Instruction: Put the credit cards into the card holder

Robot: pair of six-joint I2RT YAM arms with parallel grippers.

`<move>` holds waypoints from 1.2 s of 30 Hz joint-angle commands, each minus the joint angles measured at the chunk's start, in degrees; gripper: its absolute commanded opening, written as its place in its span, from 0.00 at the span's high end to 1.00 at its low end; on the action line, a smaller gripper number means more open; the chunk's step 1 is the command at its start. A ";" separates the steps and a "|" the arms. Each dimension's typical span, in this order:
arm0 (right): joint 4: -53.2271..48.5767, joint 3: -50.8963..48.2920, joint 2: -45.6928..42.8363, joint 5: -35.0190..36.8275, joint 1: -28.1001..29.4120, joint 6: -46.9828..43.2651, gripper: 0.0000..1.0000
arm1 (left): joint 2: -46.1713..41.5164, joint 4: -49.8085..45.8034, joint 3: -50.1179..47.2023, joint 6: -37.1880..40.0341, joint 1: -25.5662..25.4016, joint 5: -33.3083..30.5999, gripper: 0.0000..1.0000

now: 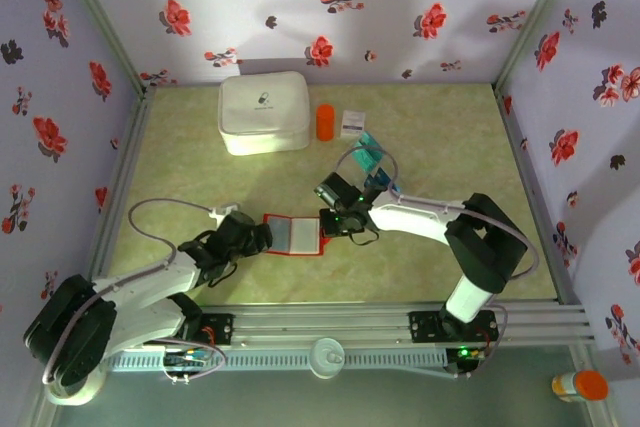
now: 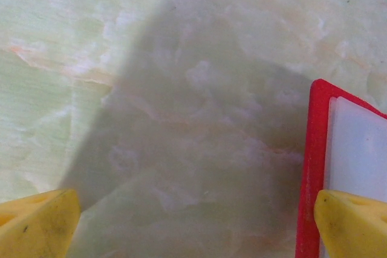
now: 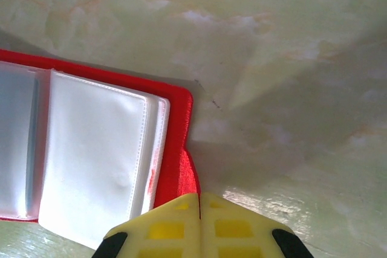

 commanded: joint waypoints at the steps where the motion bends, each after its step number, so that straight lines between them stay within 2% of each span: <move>1: -1.39 -0.92 -1.52 0.95 -0.62 -3.26 0.97 | 1.36 1.29 1.25 0.83 -0.21 0.94 0.00; 6: -1.64 -0.87 -1.50 0.40 -1.29 -4.23 0.92 | 3.39 2.38 1.15 0.78 -0.92 1.11 0.00; 11: -3.35 0.25 -3.64 0.46 -1.49 -4.69 0.81 | 4.40 3.14 1.04 0.67 -1.20 1.00 0.00; 15: -5.63 1.96 -6.01 1.21 -1.91 -5.10 0.66 | 3.49 2.49 1.59 1.02 -1.20 0.63 0.00; 20: -4.18 3.16 -8.03 -1.46 -1.79 -3.75 0.69 | 2.13 1.10 2.97 1.79 -1.20 0.38 0.00; 24: -0.08 4.07 -6.49 -5.06 -0.78 -1.53 0.77 | 1.59 0.37 3.39 2.08 -1.21 0.40 0.00; 33: 7.96 10.01 6.16 -10.30 3.71 1.37 0.94 | -0.36 -1.17 3.12 1.75 -1.20 -0.30 0.00; 36: 9.76 11.62 9.78 -11.42 4.41 2.13 0.96 | -1.81 -2.38 3.21 1.69 -1.12 -0.89 0.00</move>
